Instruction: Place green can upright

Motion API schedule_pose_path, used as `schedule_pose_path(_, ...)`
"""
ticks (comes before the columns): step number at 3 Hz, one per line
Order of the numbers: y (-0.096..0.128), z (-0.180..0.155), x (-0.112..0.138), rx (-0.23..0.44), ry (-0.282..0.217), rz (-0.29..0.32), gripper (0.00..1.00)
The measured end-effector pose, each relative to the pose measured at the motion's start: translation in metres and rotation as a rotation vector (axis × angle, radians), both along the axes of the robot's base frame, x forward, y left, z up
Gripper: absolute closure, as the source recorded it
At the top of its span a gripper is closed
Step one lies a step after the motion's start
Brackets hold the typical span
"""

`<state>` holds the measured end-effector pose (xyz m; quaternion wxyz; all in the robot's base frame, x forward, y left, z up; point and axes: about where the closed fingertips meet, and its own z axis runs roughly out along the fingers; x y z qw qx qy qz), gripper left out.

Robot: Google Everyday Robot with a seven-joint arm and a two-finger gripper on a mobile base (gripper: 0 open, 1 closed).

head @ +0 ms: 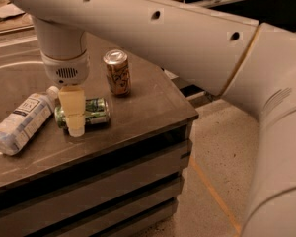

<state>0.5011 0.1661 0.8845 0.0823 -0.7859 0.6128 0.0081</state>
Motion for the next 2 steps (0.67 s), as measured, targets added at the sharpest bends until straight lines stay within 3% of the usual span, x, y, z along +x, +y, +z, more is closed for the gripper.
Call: schedule_pose_path(2,0.0000,-0.0300,0.0034,-0.056,0.020,-0.113,0.00)
